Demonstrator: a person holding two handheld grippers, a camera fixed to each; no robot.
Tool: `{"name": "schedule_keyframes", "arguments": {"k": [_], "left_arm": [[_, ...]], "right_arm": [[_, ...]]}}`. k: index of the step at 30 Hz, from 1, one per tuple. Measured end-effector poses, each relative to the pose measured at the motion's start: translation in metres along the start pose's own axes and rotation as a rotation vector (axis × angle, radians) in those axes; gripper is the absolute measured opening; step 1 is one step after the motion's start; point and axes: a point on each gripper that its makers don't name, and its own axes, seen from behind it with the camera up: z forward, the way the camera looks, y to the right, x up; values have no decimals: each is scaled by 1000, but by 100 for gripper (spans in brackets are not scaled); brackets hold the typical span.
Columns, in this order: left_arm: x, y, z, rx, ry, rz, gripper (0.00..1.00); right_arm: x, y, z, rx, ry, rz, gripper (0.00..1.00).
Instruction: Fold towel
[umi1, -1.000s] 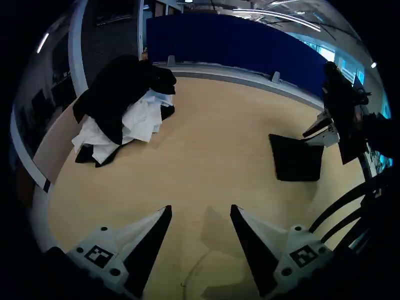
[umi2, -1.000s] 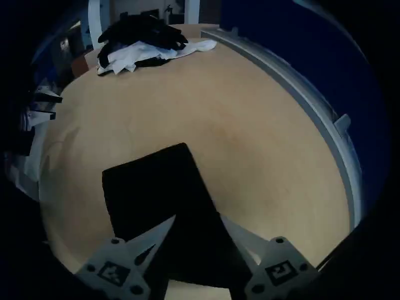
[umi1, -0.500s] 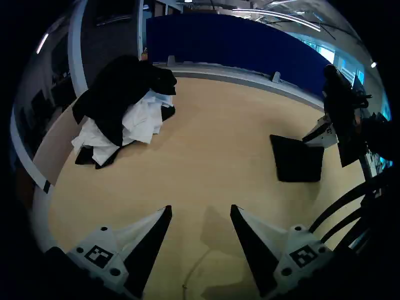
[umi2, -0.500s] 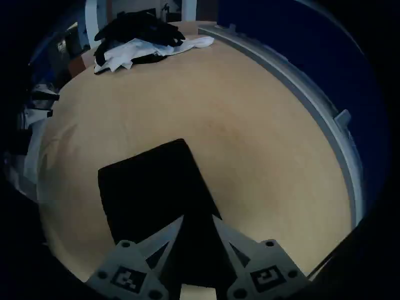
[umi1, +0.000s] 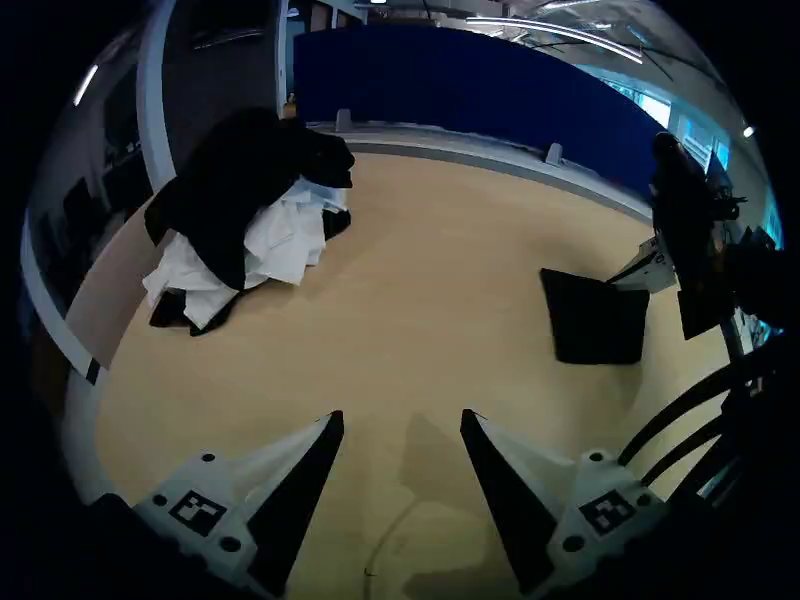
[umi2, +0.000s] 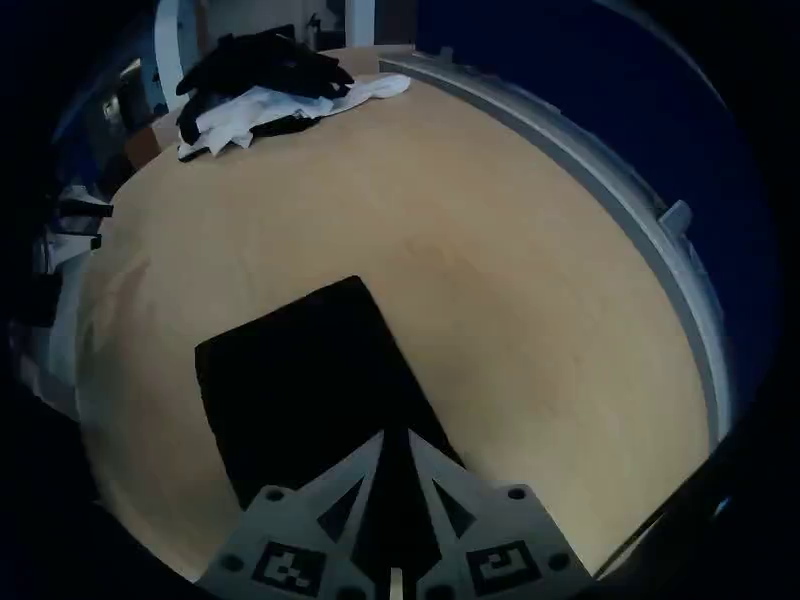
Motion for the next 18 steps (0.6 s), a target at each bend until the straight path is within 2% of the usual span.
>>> {"name": "schedule_keyframes", "arguments": {"k": [9, 18], "left_arm": [[3, 5, -2, -8, 2, 7, 86], [8, 10, -3, -14, 10, 18, 86]], "right_arm": [[8, -1, -18, -6, 48, 24, 2], [11, -14, -38, 0, 95, 38, 1]]}}
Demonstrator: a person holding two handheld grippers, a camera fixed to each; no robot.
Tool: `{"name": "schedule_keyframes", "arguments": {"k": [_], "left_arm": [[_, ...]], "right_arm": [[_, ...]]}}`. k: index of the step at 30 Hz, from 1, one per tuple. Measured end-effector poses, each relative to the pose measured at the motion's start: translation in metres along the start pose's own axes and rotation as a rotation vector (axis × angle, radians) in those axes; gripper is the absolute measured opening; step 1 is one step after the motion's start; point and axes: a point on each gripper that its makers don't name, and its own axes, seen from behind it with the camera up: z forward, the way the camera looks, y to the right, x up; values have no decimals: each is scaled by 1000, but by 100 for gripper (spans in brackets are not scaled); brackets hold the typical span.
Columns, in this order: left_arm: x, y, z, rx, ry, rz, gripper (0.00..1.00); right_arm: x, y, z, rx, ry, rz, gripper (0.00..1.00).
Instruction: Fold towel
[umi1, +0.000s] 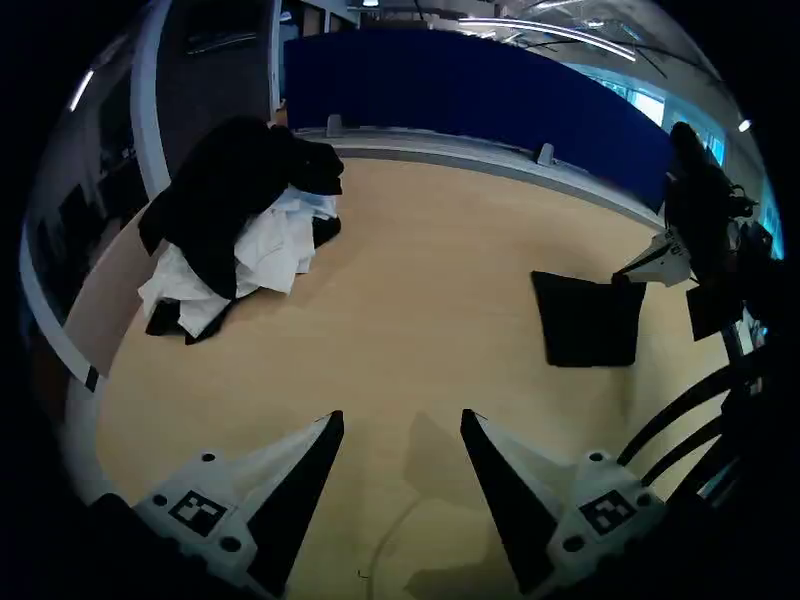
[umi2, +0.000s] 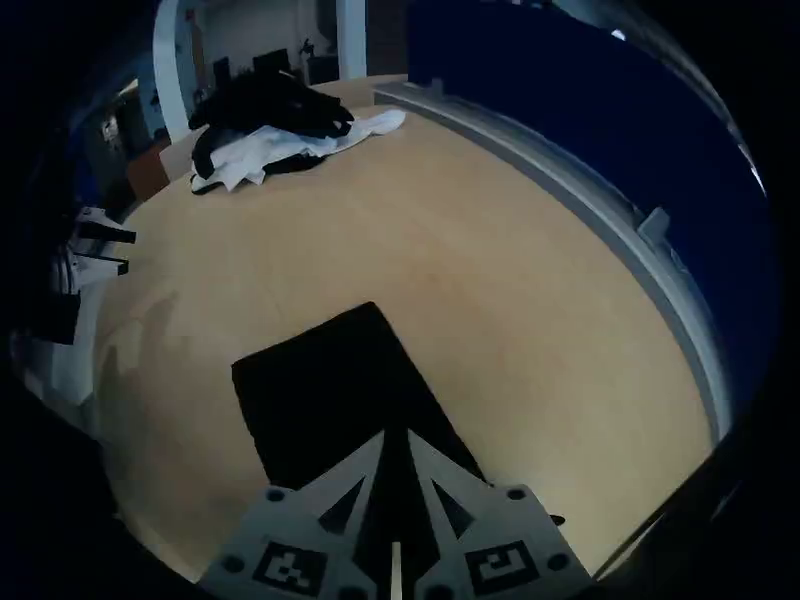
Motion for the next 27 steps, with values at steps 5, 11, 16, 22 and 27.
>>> {"name": "schedule_keyframes", "arguments": {"k": [5, 11, 16, 22, 27], "left_arm": [[3, 3, -2, -4, 4, 5, 86], [5, 9, -6, -15, 10, 14, 86], [7, 13, -9, -24, 16, 23, 86], [10, 20, -11, -37, 25, 36, 87], [12, 26, -14, -44, 31, 47, 86]], "right_arm": [[4, -1, -12, -14, 29, 9, 1], [13, 1, -36, -31, 75, 35, 1], [11, 1, -54, -43, 100, 47, 1], [6, -5, -73, -52, 120, 58, 1], [6, -9, -79, -56, 129, 58, 1]]}}
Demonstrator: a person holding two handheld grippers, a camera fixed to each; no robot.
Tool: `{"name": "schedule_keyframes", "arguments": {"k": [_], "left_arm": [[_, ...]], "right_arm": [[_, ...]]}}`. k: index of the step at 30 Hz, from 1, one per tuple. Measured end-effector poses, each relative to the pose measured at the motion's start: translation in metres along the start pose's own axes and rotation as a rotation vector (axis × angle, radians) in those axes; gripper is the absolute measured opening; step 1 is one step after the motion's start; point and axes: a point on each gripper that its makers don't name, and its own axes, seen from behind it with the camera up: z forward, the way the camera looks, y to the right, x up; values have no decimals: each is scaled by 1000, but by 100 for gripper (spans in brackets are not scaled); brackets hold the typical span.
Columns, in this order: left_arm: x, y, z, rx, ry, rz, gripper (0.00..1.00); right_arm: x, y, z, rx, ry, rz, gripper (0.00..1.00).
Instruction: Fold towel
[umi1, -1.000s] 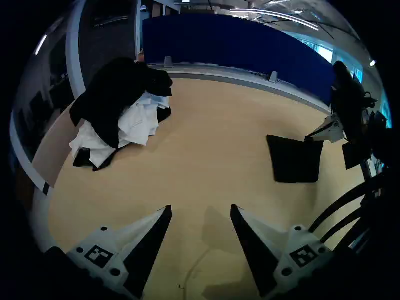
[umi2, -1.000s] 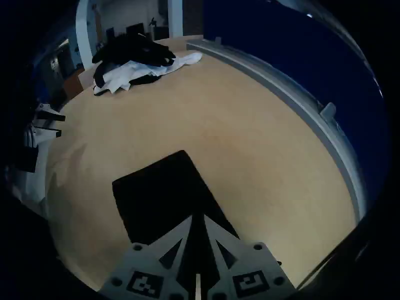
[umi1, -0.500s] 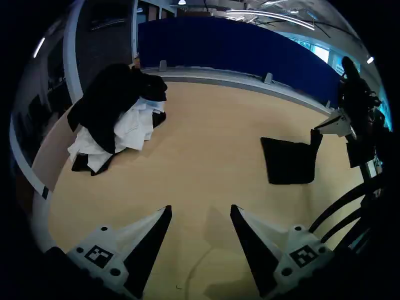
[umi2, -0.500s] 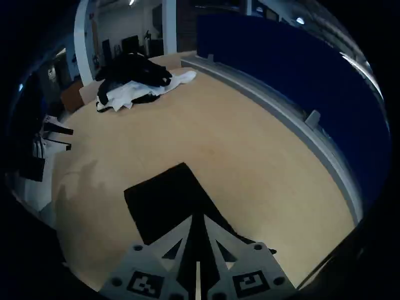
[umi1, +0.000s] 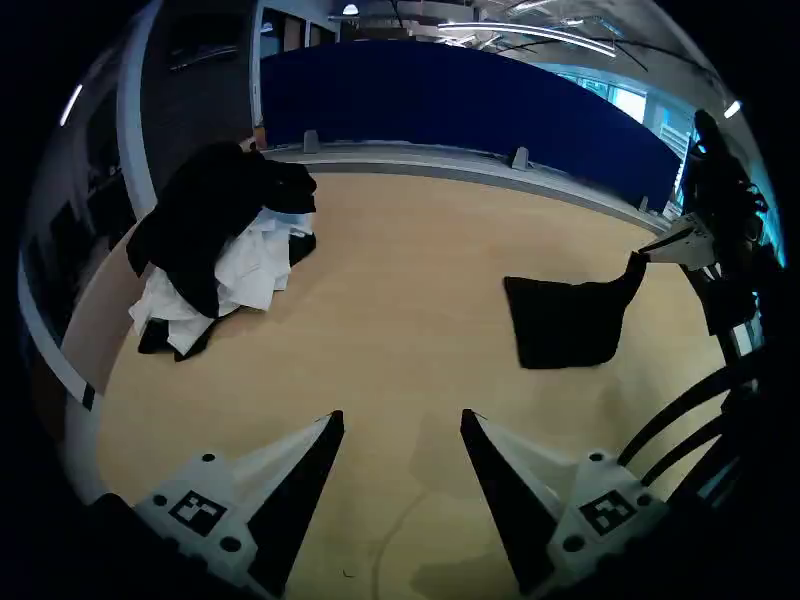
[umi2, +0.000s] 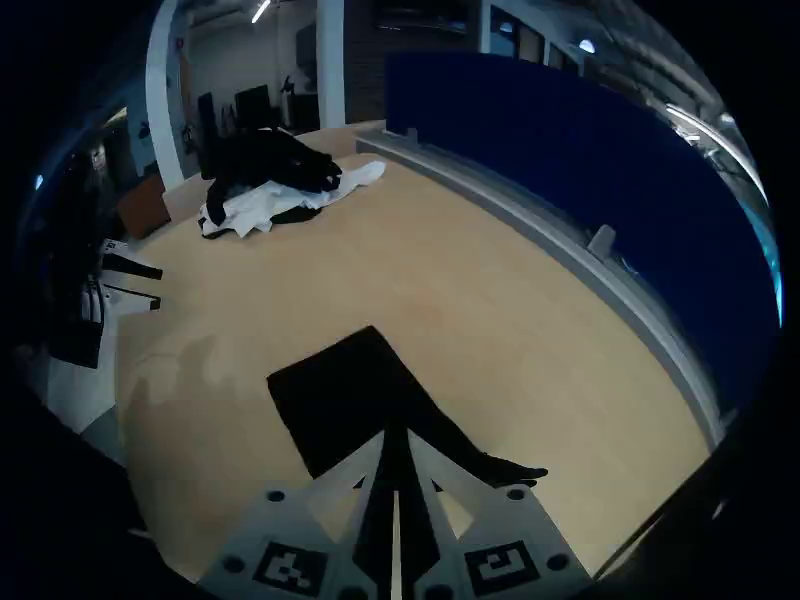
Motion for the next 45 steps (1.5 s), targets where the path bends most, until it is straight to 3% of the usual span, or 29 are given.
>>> {"name": "schedule_keyframes", "arguments": {"k": [6, 12, 18, 27, 36, 39, 45], "left_arm": [[-1, 2, -4, -3, 11, 0, 86], [-2, -4, -9, 6, 22, -17, 86], [-6, -10, -13, 14, 26, -47, 87], [-15, -16, -11, 22, 21, -67, 87], [-29, -25, -13, 38, 3, -91, 86], [-32, -28, -14, 42, -1, -96, 86], [-35, -31, -13, 42, -8, -100, 86]], "right_arm": [[15, -12, 2, 20, 11, -40, 1], [36, -33, 16, 58, 6, -139, 1], [49, -57, 44, 112, -10, -235, 1], [56, -97, 96, 200, -37, -310, 1], [19, -136, 157, 263, -121, -261, 1], [7, -140, 161, 265, -142, -249, 1], [11, -137, 159, 250, -129, -232, 2]]}}
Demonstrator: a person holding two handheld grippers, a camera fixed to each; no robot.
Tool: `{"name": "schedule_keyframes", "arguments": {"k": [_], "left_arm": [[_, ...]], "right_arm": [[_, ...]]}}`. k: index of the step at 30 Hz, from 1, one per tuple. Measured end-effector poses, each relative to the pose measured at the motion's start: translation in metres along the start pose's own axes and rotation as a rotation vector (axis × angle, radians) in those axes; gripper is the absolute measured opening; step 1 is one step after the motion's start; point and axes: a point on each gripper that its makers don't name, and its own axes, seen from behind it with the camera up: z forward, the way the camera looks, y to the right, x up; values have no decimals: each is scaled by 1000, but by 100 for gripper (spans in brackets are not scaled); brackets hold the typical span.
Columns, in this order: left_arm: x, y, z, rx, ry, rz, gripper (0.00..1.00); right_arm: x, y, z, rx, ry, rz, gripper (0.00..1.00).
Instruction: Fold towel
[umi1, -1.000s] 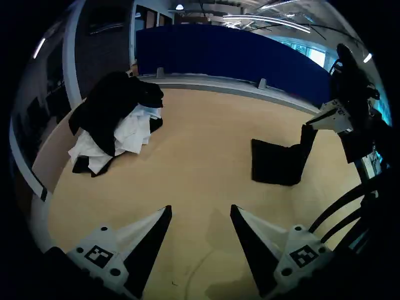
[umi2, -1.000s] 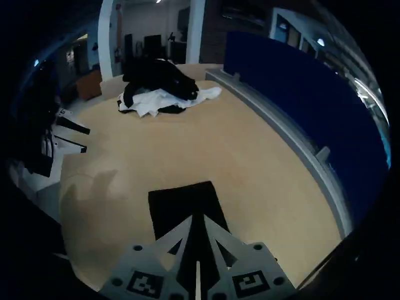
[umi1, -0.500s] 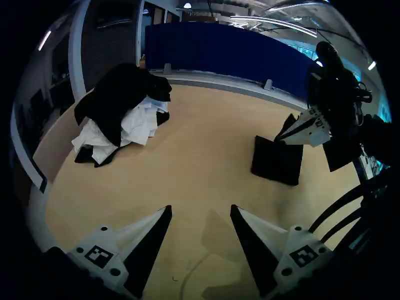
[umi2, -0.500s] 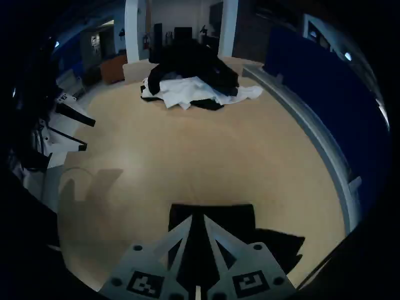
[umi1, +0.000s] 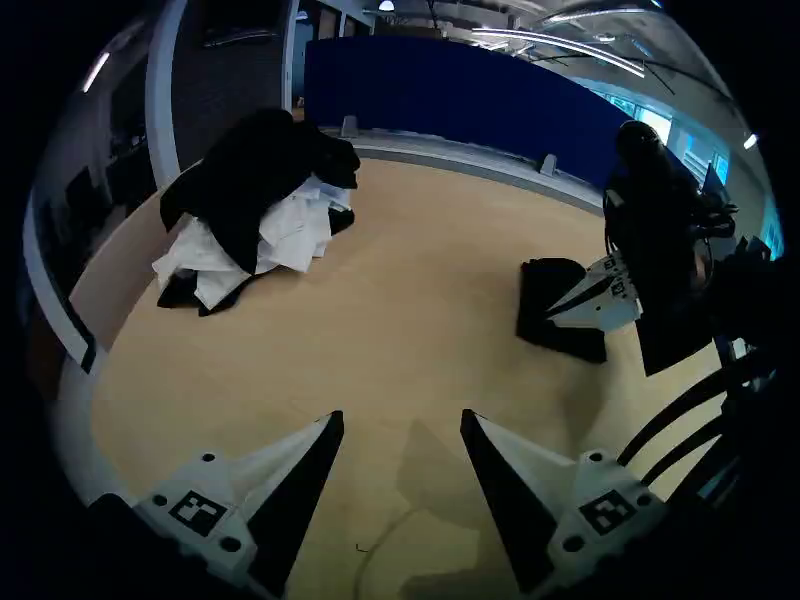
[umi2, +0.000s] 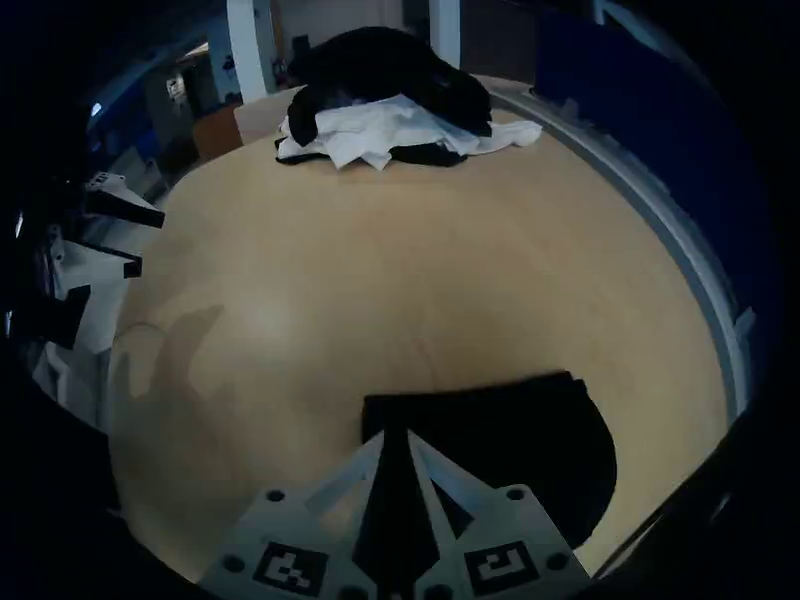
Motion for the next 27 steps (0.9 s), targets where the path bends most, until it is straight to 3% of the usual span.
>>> {"name": "schedule_keyframes", "arguments": {"k": [4, 9, 11, 14, 18, 21, 27], "left_arm": [[3, 1, 1, -1, 3, 10, 86], [8, 2, 2, -3, 9, 16, 86], [8, 2, 1, -3, 9, 15, 86], [8, 1, 2, -3, 8, 15, 86], [9, 1, 2, -1, 8, 20, 86], [11, 2, 2, -1, 10, 24, 87], [14, 3, 1, -1, 12, 25, 86]], "right_arm": [[8, -2, -7, 3, 27, 13, 9], [16, -6, -21, 3, 77, 21, 57], [19, -5, -28, -8, 103, 29, 68], [19, -3, -38, -28, 134, 49, 73], [14, 2, -48, -63, 159, 83, 92], [8, 7, -53, -100, 172, 111, 98], [-6, 18, -63, -197, 192, 190, 100]]}}
